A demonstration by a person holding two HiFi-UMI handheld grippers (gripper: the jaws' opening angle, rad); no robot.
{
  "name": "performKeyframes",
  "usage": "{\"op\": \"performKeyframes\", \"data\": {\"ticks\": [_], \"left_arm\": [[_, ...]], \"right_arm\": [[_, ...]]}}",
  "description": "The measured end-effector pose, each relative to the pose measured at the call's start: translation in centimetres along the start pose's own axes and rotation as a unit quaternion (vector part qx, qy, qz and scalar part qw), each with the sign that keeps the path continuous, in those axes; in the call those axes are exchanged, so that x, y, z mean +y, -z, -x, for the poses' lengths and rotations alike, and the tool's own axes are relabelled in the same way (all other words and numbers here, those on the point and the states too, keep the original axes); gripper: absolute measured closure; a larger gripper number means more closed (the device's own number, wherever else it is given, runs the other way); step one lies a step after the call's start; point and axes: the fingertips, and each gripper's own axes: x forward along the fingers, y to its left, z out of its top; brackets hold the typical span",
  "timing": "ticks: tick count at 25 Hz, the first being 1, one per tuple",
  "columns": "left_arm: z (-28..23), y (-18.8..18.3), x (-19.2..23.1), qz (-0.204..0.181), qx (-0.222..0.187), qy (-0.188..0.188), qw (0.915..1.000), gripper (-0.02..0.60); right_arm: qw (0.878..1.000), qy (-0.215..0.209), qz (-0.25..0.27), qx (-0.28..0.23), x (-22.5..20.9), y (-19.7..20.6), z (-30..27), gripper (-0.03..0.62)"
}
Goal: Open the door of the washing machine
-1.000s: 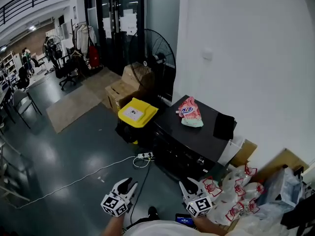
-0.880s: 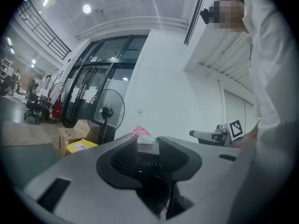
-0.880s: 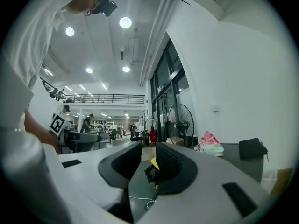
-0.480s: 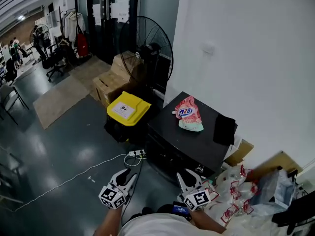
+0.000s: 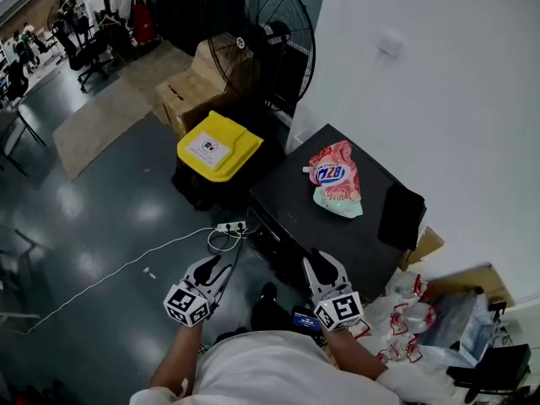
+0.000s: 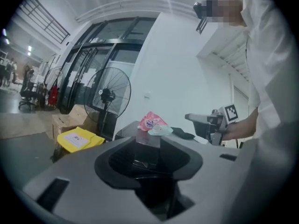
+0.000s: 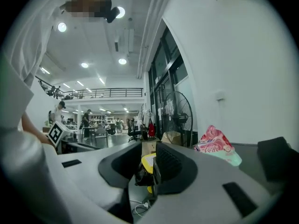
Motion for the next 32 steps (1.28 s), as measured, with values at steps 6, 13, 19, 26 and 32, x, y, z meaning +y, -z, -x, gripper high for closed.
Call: {"op": "performKeyframes", "data": {"ticks": [6,13,19,26,32], "left_arm": [[-7.9,0.9,3.8,0.000,0.043,0.028,0.9987,0.410],[-13.9,5.2,5.5,-0.068,0.144,0.093,0.9829,0.393],[-17.2,13.7,8.5,-0.118,0.253,0.156,0.9476,0.373],[-19.9,22.5,11.5,-0.159,0.315,0.273,0.8948,0.370],[-21.0,28.7,11.6,-0.210,0.339,0.393,0.8281,0.370]], "right_arm": [[0.999,-0.037,-0.031,-0.012,-3.5,-0.9,-6.9,0.482],[0.996,-0.054,-0.063,-0.013,-5.2,-0.6,-10.4,0.482],[0.997,0.004,-0.082,0.003,-8.3,2.4,-11.4,0.482],[0.982,0.143,-0.124,0.016,-11.3,6.0,-12.2,0.485],[0.972,0.215,-0.096,0.010,-10.4,7.9,-13.0,0.485]]}}
